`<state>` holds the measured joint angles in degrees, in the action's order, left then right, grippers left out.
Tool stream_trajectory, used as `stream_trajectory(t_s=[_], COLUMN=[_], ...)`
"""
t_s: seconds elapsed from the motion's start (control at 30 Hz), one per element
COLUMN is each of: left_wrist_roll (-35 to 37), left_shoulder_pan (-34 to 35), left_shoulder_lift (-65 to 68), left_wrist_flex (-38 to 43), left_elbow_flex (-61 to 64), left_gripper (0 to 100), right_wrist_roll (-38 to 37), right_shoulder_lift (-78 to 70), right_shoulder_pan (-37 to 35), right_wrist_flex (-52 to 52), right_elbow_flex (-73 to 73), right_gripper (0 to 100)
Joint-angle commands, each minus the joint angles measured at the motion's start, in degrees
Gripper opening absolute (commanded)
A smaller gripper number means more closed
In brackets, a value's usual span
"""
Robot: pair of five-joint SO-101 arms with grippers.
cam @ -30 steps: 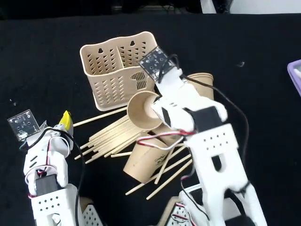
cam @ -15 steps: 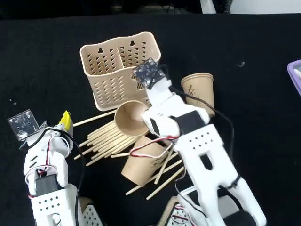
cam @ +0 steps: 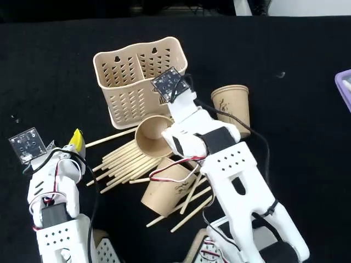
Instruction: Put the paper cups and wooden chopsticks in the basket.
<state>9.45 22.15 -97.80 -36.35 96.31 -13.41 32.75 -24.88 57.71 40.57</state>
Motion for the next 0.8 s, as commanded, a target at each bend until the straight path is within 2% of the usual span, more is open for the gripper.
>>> stream_trajectory(t_s=[0.0,0.07,0.17,0.2,0.37,0.63,0.77], left_wrist_roll=[0.2,0.2,0.2,0.2,0.2,0.2,0.2], left_shoulder_pan=[0.1,0.2,0.4,0.4,0.5,0.5,0.3], left_shoulder_lift=[-0.6,-0.6,-0.6,-0.6,-0.6,-0.6,-0.6], left_wrist_flex=[-0.2,-0.2,-0.2,-0.2,-0.2,-0.2,-0.2], left_elbow_flex=[1.4,1.4,1.4,1.4,1.4,1.4,1.4], left_gripper=[24,24,24,24,24,24,24], right_wrist_roll=[0.4,0.4,0.4,0.4,0.4,0.4,0.4], right_shoulder_lift=[0.0,0.0,0.0,0.0,0.5,6.6,7.5], right_shoulder_pan=[-2.7,-3.2,-2.8,-2.8,-2.7,-2.8,-3.0], right_wrist_flex=[-1.3,-2.5,-4.0,-3.9,-3.3,3.5,2.0], right_elbow_flex=[0.0,0.0,0.7,0.9,2.5,-2.1,-0.6], right_gripper=[14.4,12.9,1.8,0.8,1.1,1.1,1.1])
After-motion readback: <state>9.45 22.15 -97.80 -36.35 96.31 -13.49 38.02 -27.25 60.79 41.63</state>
